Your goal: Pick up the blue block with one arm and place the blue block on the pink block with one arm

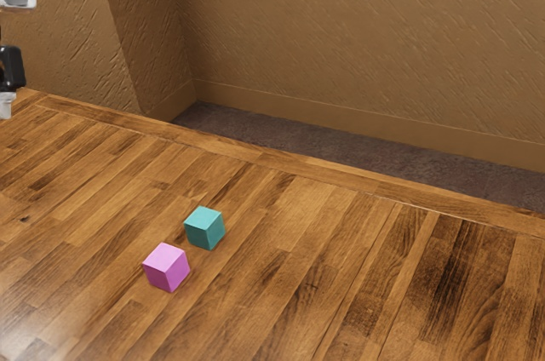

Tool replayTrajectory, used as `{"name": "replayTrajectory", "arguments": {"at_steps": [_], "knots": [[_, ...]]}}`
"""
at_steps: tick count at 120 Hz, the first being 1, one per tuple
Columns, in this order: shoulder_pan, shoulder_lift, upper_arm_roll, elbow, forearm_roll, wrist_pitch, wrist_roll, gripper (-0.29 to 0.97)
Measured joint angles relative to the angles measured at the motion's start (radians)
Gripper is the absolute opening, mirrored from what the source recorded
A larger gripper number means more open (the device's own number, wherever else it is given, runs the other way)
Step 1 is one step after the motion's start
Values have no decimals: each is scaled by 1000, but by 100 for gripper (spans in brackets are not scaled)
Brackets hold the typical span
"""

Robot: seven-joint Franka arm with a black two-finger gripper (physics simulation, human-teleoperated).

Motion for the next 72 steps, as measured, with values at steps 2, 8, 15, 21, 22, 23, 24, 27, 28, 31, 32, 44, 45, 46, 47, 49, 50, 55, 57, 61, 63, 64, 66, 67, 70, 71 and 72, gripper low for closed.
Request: {"name": "replayTrajectory", "arguments": {"at_steps": [2,8,15,21,22,23,24,27,28,31,32,44,45,46,47,49,50,55,57,61,63,64,66,67,70,71,72], "knots": [[0,-1,2,-7,1,38,1,68],[0,-3,4,-19,4,136,5,68],[0,-7,4,-5,8,218,8,68],[4,-19,-24,170,13,226,10,68],[3,-22,-33,198,12,226,10,68],[5,-25,-46,222,12,225,10,68],[4,-28,-57,242,12,224,10,68],[5,-33,-101,285,7,224,9,68],[3,-33,-115,294,4,224,9,68],[2,-21,-160,294,0,235,8,68],[0,-17,-171,287,-1,240,7,68],[-12,210,-233,189,-27,374,-11,68],[-14,236,-235,187,-29,387,-12,68],[-16,258,-236,185,-30,400,-13,68],[-18,282,-237,184,-32,414,-14,68],[-22,324,-238,183,-36,440,-17,68],[-23,344,-239,184,-40,453,-18,68],[-15,434,-240,188,-57,516,-23,68],[-11,459,-240,189,-63,539,-25,68],[-6,510,-241,189,-73,586,-29,68],[-4,531,-241,189,-77,608,-31,68],[-4,541,-241,189,-78,619,-32,68],[-3,560,-241,189,-82,641,-34,68],[-2,570,-241,188,-85,653,-35,68],[0,596,-240,184,-92,688,-38,68],[1,604,-240,183,-94,699,-38,68],[3,610,-240,181,-96,710,-39,68]]}}
